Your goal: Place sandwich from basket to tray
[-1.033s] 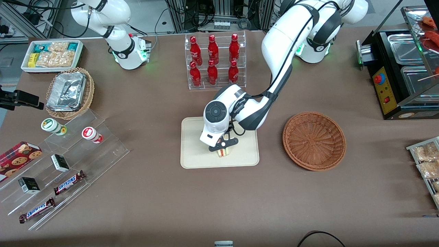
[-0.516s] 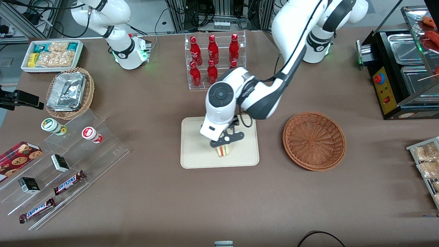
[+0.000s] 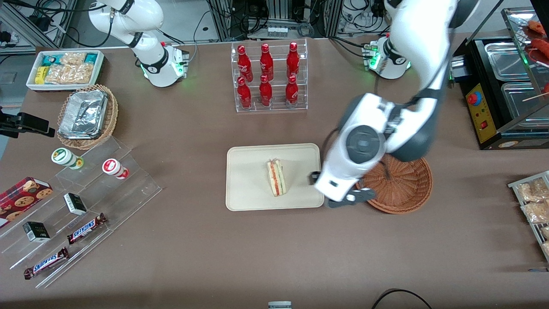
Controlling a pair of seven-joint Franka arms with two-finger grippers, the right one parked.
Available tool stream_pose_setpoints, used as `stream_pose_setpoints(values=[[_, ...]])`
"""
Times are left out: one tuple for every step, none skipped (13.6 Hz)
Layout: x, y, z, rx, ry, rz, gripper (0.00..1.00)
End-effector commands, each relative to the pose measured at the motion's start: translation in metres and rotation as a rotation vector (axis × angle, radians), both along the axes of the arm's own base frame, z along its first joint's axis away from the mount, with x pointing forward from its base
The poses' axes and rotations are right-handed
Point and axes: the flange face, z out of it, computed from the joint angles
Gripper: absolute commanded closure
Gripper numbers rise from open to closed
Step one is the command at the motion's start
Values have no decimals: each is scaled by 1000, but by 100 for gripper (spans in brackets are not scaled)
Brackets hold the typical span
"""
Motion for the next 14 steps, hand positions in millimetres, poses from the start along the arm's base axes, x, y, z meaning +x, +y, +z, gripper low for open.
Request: stream_pose_setpoints(values=[[-11, 55, 20, -4, 15, -72, 0], [-10, 79, 27, -11, 13, -91, 0], [-10, 101, 34, -17, 11, -108, 0], [-13, 119, 41, -20, 10, -126, 0], [-17, 135, 46, -21, 10, -136, 0], [-20, 153, 54, -23, 3, -147, 0], [-27, 164, 65, -25, -6, -180, 0], [-36, 180, 78, -23, -17, -193, 0], [-42, 203, 90, -25, -30, -186, 0], [-50, 220, 106, -26, -34, -204, 0], [-57, 230, 116, -28, -18, -231, 0], [-63, 246, 131, -29, -21, -239, 0], [-68, 252, 141, -26, -30, -234, 0], [-73, 263, 152, -18, -41, -218, 0]])
